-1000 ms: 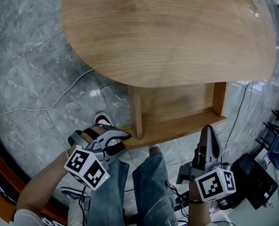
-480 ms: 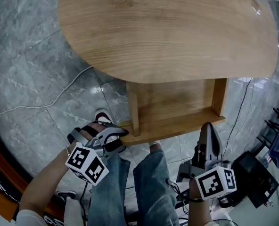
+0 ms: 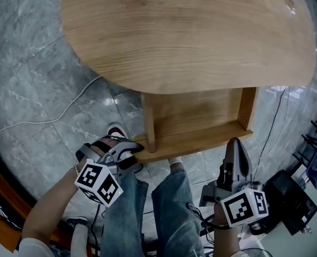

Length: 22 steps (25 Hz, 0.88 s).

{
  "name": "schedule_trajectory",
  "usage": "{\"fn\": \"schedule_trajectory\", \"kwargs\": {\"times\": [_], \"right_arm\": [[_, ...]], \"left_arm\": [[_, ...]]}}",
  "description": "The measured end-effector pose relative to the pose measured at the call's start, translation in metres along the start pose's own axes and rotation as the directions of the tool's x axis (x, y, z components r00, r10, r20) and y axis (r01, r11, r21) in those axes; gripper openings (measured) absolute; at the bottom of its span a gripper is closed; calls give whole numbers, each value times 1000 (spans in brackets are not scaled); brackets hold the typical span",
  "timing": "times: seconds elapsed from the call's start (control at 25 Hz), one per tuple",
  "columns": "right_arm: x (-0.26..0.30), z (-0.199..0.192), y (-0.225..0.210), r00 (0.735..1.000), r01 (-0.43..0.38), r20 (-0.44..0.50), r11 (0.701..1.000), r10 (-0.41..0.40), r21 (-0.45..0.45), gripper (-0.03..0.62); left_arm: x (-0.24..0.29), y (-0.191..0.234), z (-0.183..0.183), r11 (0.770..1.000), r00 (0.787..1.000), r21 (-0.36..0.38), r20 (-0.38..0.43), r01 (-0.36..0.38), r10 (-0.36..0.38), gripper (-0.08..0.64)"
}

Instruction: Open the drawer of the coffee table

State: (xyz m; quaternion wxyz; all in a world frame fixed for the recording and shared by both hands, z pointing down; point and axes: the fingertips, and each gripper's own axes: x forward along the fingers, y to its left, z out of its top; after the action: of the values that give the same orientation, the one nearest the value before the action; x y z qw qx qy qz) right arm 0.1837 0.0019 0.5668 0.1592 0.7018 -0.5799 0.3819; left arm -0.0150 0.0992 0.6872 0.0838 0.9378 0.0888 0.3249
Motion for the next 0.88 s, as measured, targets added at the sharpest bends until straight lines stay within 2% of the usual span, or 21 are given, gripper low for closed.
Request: {"fn": "schedule_trajectory", "kwargs": {"times": [0.24,0.88], "right_arm": [[1,0,-1,1000,-8,-3,1000,8,-2,0],[-7,2,-11,1000,-12,4,1000,12,10,0]], "left_arm": [[7,0,-8,1000,999,27,-38,-3,4,107],[11,2,-12,1000,998,7,-60,12,-12,121]]}}
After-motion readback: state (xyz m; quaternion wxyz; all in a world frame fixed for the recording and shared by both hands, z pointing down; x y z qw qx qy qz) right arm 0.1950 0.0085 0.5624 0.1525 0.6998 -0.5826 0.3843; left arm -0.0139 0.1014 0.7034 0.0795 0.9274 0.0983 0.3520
